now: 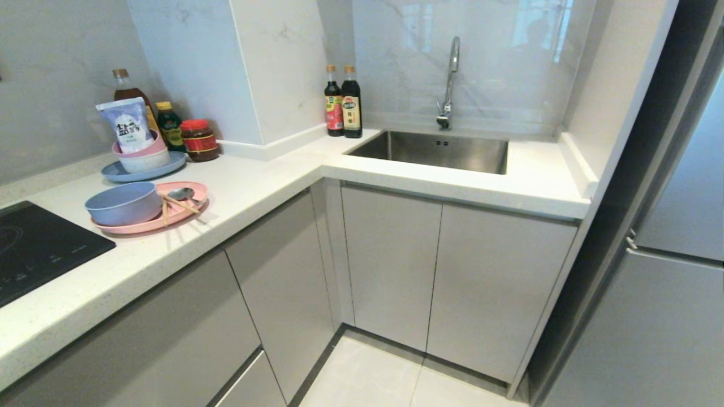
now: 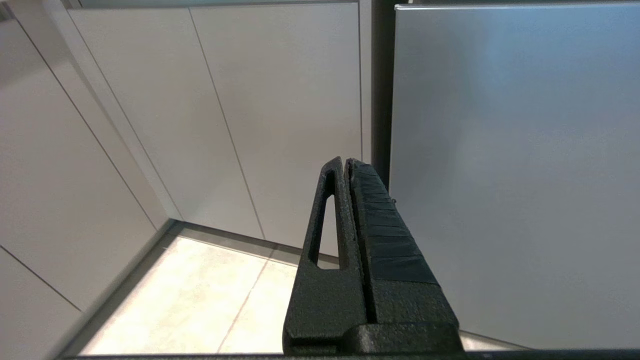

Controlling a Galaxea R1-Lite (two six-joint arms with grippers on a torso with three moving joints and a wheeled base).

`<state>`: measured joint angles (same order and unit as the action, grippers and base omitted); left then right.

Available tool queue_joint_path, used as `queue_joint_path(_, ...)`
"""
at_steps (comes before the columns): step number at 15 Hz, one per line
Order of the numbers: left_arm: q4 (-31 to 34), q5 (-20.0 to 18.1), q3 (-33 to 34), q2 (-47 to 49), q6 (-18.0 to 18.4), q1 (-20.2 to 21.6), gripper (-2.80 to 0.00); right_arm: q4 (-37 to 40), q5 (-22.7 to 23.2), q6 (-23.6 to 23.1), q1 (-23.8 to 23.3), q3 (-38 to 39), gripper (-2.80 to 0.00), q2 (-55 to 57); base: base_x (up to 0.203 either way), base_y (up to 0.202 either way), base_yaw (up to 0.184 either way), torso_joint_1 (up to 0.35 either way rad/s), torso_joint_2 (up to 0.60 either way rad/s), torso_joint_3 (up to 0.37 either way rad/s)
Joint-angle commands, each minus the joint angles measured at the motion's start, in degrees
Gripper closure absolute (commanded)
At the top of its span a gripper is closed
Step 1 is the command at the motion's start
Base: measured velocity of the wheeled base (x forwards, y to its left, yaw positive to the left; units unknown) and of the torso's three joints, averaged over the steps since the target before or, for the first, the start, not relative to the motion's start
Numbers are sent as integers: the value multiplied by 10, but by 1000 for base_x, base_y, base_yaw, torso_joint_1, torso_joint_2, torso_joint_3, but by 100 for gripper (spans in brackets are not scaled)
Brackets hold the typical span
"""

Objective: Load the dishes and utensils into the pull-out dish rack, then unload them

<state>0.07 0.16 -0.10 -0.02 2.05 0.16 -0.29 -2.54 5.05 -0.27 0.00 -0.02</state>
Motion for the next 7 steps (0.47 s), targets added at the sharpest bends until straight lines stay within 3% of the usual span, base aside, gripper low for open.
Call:
queue_joint_path(1, 0, 0, 0, 1, 0, 0, 0, 0, 0, 5, 0, 0, 0, -2, 0, 0, 0, 0, 0, 0)
queue_joint_path(7, 0, 0, 0, 1, 0, 0, 0, -1, -1, 5, 0, 0, 0, -2, 0, 0, 0, 0, 0, 0)
